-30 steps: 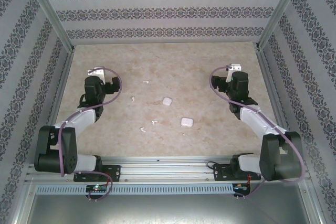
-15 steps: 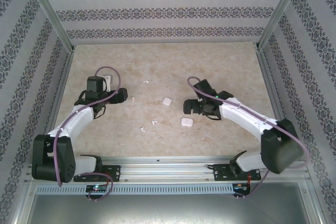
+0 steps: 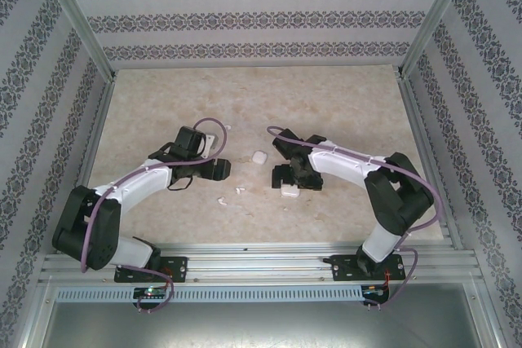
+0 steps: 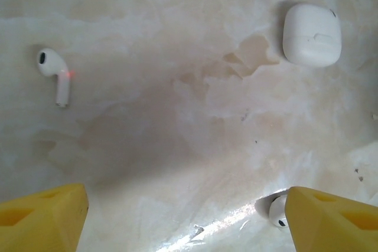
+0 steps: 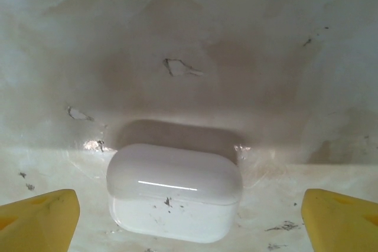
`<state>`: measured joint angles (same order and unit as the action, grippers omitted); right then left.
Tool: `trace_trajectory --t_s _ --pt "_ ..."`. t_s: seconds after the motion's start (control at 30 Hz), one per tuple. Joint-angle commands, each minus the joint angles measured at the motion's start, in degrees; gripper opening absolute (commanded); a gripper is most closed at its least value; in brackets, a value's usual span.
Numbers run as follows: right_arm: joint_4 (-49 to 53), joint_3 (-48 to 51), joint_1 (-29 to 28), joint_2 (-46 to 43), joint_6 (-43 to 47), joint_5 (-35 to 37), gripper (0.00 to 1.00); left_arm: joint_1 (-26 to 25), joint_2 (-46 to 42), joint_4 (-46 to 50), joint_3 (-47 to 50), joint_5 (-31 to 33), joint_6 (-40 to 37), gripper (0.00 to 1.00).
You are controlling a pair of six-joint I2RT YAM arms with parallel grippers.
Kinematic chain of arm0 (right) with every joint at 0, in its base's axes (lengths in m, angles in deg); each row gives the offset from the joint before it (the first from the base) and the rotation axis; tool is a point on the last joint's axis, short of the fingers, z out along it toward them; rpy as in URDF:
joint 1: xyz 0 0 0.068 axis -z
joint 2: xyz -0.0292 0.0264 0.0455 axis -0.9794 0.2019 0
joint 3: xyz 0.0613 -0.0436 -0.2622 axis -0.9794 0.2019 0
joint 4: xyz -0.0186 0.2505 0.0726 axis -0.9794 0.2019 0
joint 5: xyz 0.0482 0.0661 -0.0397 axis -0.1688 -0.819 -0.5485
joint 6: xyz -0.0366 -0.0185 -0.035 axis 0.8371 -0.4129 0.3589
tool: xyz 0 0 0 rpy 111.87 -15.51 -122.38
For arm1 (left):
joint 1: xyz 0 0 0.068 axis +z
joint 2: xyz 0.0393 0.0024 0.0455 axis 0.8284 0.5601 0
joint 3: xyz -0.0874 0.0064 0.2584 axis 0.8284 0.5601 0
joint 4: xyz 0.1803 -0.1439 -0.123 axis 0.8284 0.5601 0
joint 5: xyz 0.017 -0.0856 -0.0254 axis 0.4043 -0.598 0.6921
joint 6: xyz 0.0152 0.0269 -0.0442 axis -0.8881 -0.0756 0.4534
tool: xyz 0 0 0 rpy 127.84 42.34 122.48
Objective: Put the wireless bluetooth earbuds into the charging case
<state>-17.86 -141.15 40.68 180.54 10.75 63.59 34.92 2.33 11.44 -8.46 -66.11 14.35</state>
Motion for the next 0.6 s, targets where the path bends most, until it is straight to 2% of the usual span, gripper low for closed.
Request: trace_trajectory --t_s 0.0,0.27,0.57 --pt "1.9 -1.7 -0.5 1.9 -1.0 -0.1 0.94 -0.8 1.1 -0.7 -1.4 -0.5 0.9 0.86" --pt "0.2 -2.0 -1.2 5.8 -1.5 -2.4 0.86 -0.9 1.5 -3.0 -0.5 -2.5 0.7 0.84" --pt "-2.0 -1.9 -1.3 8.0 -1.5 -5.0 0.63 -1.0 -0.2 -5.9 -0.4 -7.0 -0.8 0.77"
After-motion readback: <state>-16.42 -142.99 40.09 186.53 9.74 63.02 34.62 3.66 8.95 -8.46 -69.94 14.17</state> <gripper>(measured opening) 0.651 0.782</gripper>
